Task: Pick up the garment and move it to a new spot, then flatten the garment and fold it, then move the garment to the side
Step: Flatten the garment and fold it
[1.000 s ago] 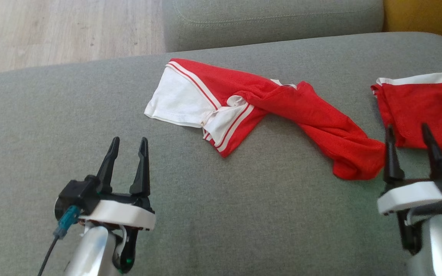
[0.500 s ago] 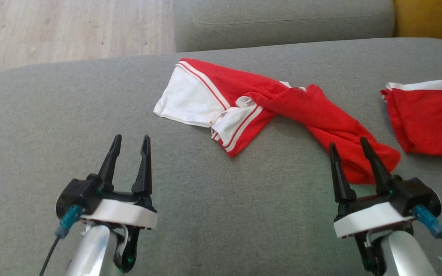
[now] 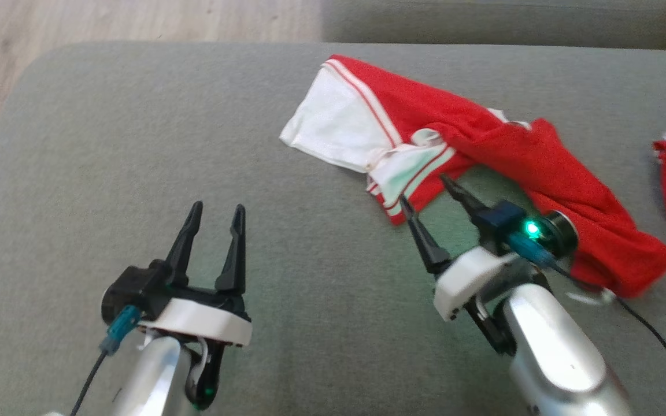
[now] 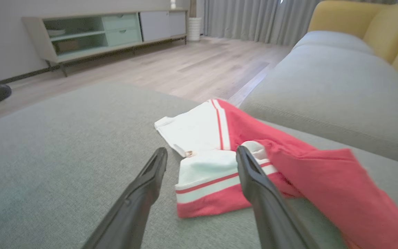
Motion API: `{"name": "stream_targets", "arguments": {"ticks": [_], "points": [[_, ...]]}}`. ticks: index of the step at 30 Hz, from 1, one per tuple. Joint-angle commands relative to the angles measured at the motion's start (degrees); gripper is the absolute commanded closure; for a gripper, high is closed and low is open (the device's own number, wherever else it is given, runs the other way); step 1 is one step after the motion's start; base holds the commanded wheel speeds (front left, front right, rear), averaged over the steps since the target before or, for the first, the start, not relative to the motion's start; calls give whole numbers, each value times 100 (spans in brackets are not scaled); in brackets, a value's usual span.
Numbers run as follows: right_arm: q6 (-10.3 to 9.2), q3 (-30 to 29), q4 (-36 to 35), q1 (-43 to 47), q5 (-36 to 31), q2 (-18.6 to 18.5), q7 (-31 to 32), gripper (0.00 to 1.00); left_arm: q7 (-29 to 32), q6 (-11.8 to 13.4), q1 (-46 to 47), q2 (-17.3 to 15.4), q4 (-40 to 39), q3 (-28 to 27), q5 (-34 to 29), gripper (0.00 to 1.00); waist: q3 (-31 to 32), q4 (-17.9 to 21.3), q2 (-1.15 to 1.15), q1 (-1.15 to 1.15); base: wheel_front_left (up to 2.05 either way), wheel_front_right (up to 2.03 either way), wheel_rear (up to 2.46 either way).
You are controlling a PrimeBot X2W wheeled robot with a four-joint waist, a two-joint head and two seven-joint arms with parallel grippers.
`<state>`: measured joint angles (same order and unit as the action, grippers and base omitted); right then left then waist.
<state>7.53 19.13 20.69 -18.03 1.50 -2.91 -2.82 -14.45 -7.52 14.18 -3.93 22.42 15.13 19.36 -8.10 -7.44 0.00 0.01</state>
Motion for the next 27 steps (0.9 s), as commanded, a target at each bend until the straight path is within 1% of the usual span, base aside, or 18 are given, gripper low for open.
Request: {"name": "stream_targets", "arguments": {"ticks": [1, 3, 5, 10, 12, 13, 14, 19, 22, 25, 27], "points": [[-4, 214, 71, -311, 23, 2, 128, 0, -55, 5, 312, -9, -131, -112, 29, 0, -158, -224, 0, -1, 0, 0, 0], [-4, 354, 528, -586, -96, -2, 284, 0, -55, 5, 351, 11, -98, -44, 57, 0, -205, -355, 0, -1, 0, 0, 0], [-4, 318, 973, -818, -231, -1, 370, 0, -55, 4, 382, 29, -64, 10, 89, 0, -236, -481, 0, -1, 0, 0, 0], [-4, 93, 1828, -1220, -547, 1, 387, 0, -55, 4, 438, 62, -40, 75, 152, 0, -312, -702, 0, -1, 0, 0, 0], [-4, -93, 2216, -1363, -639, 2, 473, 0, -55, 4, 464, 75, -46, 78, 179, 0, -351, -768, 0, -1, 0, 0, 0], [-4, -125, 2319, -1395, -615, 2, 506, 45, -55, 4, 468, 79, -53, 73, 187, 0, -362, -774, 0, -1, 0, 0, 0], [-4, -118, 2400, -1426, -577, 2, 521, 100, -55, 4, 467, 83, -60, 65, 193, 0, -371, -772, 0, -1, 0, 0, 0], [-4, 85, 2507, -1491, -103, 2, 373, 100, -55, 4, 453, 91, -38, 62, 187, 0, -364, -716, 0, -1, 0, 0, 0], [-4, 512, 2337, -1496, 584, 2, 184, 100, -55, 4, 472, 94, -37, 25, 172, 0, -319, -653, 0, -1, 0, 0, 0], [-4, 1011, 2000, -1523, 1334, 2, 53, 100, -55, 4, 467, 95, -64, -17, 141, 0, -266, -593, 0, -1, 0, 0, 0], [-4, 1284, 1760, -1573, 1719, 2, -26, 100, -55, 4, 452, 96, -82, -47, 102, 0, -227, -566, 0, -1, 0, 0, 0]]}}
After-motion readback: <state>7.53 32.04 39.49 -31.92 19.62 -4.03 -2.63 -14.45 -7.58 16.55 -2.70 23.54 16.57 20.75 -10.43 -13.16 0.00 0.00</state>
